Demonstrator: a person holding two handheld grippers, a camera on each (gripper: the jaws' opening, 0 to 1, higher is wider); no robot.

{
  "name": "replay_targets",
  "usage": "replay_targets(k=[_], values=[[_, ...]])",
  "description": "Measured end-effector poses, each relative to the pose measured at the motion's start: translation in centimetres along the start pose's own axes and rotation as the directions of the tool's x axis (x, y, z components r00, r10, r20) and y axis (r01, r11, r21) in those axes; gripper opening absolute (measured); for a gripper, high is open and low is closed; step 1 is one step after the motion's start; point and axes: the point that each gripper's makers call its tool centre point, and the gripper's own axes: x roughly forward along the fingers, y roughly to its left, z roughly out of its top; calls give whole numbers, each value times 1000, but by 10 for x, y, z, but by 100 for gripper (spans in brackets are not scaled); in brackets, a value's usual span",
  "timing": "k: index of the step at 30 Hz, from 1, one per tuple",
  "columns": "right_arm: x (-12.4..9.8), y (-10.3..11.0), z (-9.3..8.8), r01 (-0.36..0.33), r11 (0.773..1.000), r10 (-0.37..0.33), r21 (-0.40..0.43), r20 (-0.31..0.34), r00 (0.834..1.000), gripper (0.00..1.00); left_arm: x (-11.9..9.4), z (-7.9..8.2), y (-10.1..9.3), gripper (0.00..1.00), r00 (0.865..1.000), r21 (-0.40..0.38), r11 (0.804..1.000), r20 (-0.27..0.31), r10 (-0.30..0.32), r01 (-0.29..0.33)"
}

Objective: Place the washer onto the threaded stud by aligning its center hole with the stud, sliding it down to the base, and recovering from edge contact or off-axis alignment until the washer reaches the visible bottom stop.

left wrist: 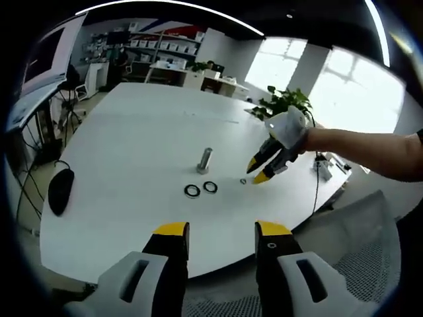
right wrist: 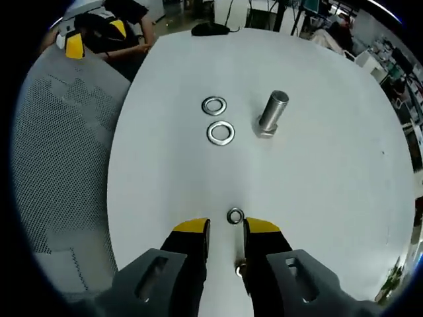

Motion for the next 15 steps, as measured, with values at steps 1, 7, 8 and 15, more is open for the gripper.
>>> replay_targets(k=[1, 7, 8, 15], values=[[1, -1, 0, 1, 1000, -1, 3, -1, 1000, 22, 0, 0, 0, 38, 1000, 0, 1000, -1, 0, 0], [8, -8, 1, 6, 1000, -6, 22, -17, 1000, 22, 1, -1, 1, 38, 1000, 2, 1000, -7, 1, -1], [8, -8, 0, 4, 1000, -3, 29, -21, 1000, 21, 1, -1, 1, 38, 1000, 2, 1000, -7, 1, -1], [13, -7, -8, -5, 1000, 6, 26, -52, 999, 21, 0, 0, 2, 38, 1000, -8, 1000, 0, 6, -6]])
